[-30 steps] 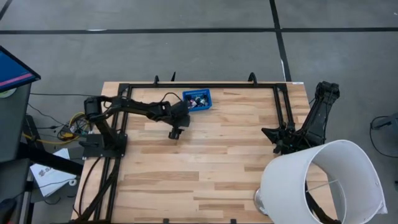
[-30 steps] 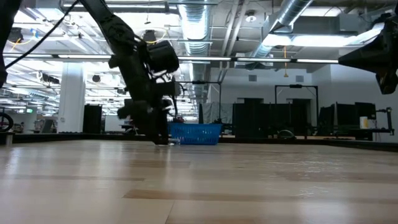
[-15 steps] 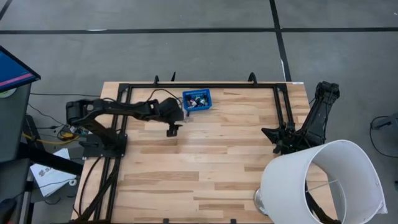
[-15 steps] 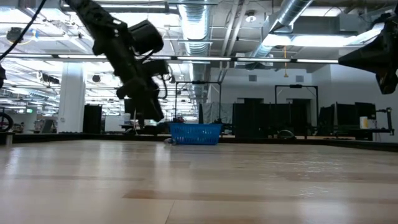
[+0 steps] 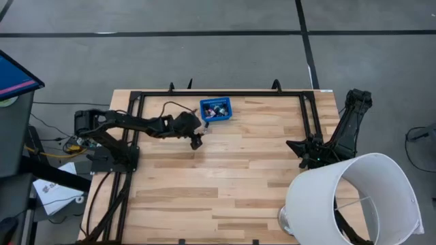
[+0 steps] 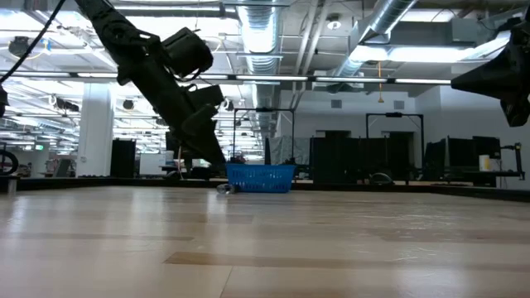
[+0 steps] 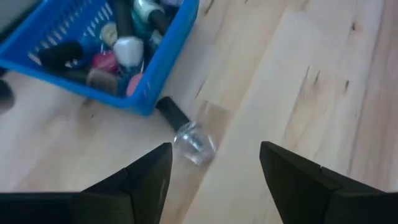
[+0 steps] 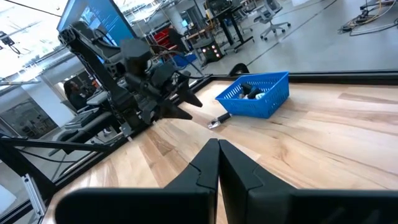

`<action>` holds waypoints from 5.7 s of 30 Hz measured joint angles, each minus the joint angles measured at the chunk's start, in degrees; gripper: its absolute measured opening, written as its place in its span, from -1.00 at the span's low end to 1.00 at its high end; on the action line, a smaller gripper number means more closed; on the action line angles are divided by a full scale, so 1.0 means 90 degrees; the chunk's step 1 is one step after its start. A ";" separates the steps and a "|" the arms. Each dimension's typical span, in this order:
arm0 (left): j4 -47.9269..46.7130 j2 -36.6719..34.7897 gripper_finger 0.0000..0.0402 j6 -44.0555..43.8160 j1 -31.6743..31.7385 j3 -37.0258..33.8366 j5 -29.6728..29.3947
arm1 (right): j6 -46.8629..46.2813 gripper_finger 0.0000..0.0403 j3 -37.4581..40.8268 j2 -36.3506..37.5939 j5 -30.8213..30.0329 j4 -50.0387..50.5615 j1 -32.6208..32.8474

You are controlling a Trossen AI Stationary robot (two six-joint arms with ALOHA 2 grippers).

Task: Pick & Place Nail Polish
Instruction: Put the transparent nail polish bottle into the blue basket, then return to Home Position

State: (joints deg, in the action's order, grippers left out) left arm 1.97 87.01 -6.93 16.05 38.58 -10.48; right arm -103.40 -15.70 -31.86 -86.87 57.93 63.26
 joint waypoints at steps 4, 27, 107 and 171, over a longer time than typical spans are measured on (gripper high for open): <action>0.0586 0.0284 0.19 -0.0408 -0.0227 0.0004 -0.0769 | -0.0014 -1.00 0.0000 0.0000 0.0000 -0.0014 0.0000; 0.2036 0.2149 0.07 -0.1310 -0.0252 0.0028 -0.1286 | -0.0017 -1.00 0.0000 0.0002 0.0002 -0.0058 0.0002; 0.1821 0.0820 -0.19 0.0626 0.1555 0.0460 0.0804 | 0.0872 -1.00 -0.0058 0.0046 -0.0350 0.0415 0.0340; 0.0167 -0.9390 -1.00 -0.0223 -0.1085 -0.4248 0.1424 | 0.0875 -1.00 -0.0058 0.0048 -0.0338 0.0415 0.0340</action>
State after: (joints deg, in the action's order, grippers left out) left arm 3.47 2.49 -8.94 6.28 0.34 2.33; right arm -95.53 -16.23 -31.42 -89.91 61.67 66.32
